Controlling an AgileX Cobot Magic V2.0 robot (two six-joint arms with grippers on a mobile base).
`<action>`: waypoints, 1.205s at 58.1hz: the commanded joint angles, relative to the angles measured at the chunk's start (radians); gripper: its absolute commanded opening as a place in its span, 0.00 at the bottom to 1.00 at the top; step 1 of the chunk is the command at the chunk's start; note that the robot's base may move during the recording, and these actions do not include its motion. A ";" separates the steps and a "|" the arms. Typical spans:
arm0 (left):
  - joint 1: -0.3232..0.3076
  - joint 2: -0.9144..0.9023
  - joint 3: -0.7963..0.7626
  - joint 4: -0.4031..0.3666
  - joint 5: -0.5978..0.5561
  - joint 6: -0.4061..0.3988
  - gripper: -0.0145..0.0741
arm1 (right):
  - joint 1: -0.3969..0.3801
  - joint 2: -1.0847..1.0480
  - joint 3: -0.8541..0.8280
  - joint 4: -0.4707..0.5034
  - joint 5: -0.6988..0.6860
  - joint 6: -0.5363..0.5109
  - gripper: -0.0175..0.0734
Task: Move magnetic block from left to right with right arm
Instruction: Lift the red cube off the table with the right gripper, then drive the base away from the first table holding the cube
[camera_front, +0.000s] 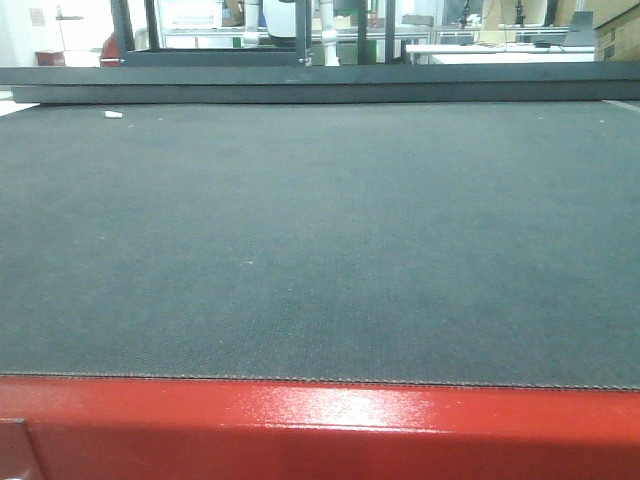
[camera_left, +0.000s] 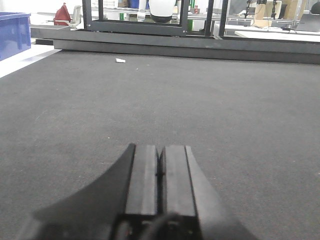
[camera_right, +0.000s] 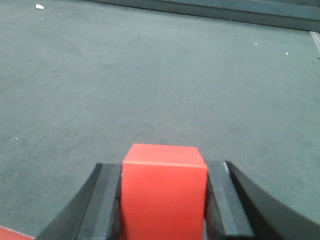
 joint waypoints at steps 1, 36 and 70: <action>-0.002 -0.012 0.008 -0.005 -0.085 -0.006 0.02 | -0.007 0.008 -0.028 -0.022 -0.083 -0.012 0.46; -0.002 -0.012 0.008 -0.005 -0.085 -0.006 0.02 | -0.007 0.008 -0.028 -0.022 -0.083 -0.012 0.46; -0.002 -0.012 0.008 -0.005 -0.085 -0.006 0.02 | -0.007 0.008 -0.028 -0.022 -0.083 -0.012 0.46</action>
